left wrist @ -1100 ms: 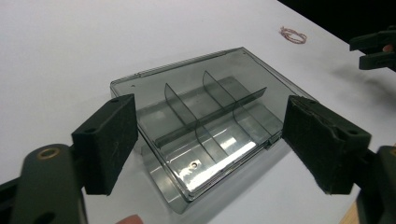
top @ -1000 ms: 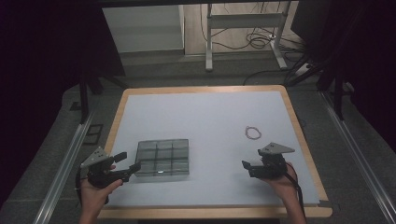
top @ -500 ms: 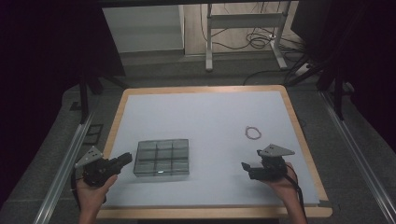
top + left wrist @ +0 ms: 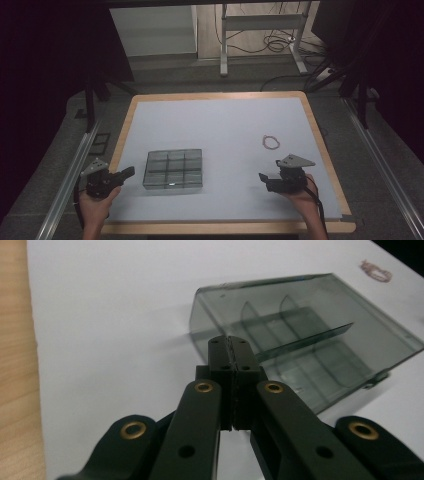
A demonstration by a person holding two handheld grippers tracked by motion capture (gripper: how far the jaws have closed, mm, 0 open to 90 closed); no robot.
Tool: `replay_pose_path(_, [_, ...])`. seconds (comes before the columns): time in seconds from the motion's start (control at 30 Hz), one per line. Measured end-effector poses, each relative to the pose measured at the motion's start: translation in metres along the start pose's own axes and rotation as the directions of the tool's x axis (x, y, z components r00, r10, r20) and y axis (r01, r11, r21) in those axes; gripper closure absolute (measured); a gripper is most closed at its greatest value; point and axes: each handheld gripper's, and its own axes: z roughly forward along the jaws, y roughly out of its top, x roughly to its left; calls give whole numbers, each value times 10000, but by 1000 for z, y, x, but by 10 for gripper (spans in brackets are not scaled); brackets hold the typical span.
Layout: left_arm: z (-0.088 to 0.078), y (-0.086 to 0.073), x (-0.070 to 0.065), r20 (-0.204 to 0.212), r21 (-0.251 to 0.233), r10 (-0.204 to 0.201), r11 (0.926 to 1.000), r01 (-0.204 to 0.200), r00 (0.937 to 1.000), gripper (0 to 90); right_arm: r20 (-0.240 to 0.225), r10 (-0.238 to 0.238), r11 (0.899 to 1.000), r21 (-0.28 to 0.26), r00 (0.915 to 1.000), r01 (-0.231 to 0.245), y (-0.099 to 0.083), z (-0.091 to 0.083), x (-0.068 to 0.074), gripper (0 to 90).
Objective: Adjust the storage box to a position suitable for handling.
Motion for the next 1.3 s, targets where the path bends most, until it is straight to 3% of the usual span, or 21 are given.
replay_pose_path(0.47, [22, -9, 5, -4, 714, -40, 9974, 40, 10000, 900, 46, -11, 10000, -5, 10000, 11, 0, 0, 0, 190])
replay_pose_path(0.6, [27, -9, 4, 268, 770, 33, 9970, -53, 9996, 900, 87, -44, 10000, -28, 10000, 45, 0, 1, 0, 190])
replay_pose_path(1.3, [45, -10, 2, 576, 1095, 76, 9939, -139, 9983, 900, 57, -215, 9996, -171, 9998, 216, 2, 1, 3, 189])
